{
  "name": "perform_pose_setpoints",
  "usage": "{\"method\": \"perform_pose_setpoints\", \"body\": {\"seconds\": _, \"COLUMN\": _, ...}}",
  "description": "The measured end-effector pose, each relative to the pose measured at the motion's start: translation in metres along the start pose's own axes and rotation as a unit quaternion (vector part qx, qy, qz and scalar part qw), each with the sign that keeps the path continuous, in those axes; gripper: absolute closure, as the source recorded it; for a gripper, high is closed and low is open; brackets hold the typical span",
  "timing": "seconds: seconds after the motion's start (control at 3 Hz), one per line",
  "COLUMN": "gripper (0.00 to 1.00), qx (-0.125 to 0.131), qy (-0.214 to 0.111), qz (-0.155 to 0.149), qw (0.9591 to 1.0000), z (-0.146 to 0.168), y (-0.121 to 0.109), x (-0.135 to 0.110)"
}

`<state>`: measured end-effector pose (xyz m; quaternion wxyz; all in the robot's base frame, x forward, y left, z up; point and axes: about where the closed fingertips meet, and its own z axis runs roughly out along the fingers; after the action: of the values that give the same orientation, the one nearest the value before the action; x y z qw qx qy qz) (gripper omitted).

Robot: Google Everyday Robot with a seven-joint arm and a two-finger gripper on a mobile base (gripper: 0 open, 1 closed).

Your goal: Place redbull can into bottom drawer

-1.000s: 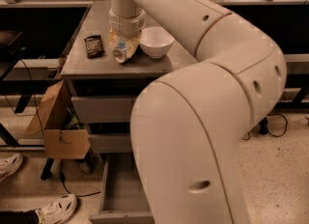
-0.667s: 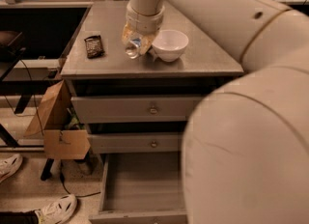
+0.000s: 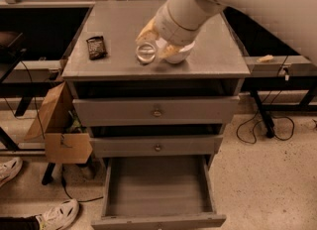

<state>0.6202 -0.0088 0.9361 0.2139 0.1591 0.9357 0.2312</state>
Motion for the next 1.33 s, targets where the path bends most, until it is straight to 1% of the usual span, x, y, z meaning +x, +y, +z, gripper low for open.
{"method": "perform_pose_setpoints", "body": {"seconds": 0.33, "gripper": 1.0, "qx": -0.084, "qy": -0.009, "qz": -0.01, "qw": 0.9964, "z": -0.018, "y": -0.009, "x": 0.015}}
{"method": "perform_pose_setpoints", "body": {"seconds": 0.67, "gripper": 1.0, "qx": -0.158, "qy": -0.019, "qz": -0.002, "qw": 0.9873, "z": -0.037, "y": -0.016, "x": 0.012}}
{"method": "perform_pose_setpoints", "body": {"seconds": 1.0, "gripper": 1.0, "qx": -0.213, "qy": 0.017, "qz": -0.006, "qw": 0.9769, "z": -0.037, "y": -0.026, "x": 0.017}}
{"method": "perform_pose_setpoints", "body": {"seconds": 1.33, "gripper": 1.0, "qx": -0.241, "qy": 0.107, "qz": -0.072, "qw": 0.9619, "z": -0.005, "y": -0.044, "x": 0.046}}
